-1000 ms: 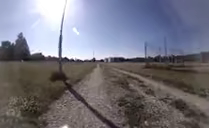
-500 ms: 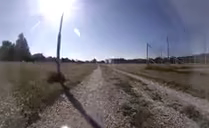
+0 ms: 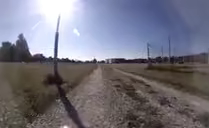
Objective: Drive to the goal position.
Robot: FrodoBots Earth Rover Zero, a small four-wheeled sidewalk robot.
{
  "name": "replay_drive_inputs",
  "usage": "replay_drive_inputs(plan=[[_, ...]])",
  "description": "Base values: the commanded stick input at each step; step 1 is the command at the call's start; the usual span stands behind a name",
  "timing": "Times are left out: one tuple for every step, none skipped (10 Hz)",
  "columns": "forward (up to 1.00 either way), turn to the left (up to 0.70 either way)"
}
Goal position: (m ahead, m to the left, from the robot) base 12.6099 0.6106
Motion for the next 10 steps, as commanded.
replay_drive_inputs(plan=[[0.5,0.0],[0.5,0.0],[0.5,0.0],[0.5,0.0],[0.5,0.0],[0.5,0.0],[0.5,0.0],[0.5,0.0],[0.5,0.0],[0.5,0.0]])
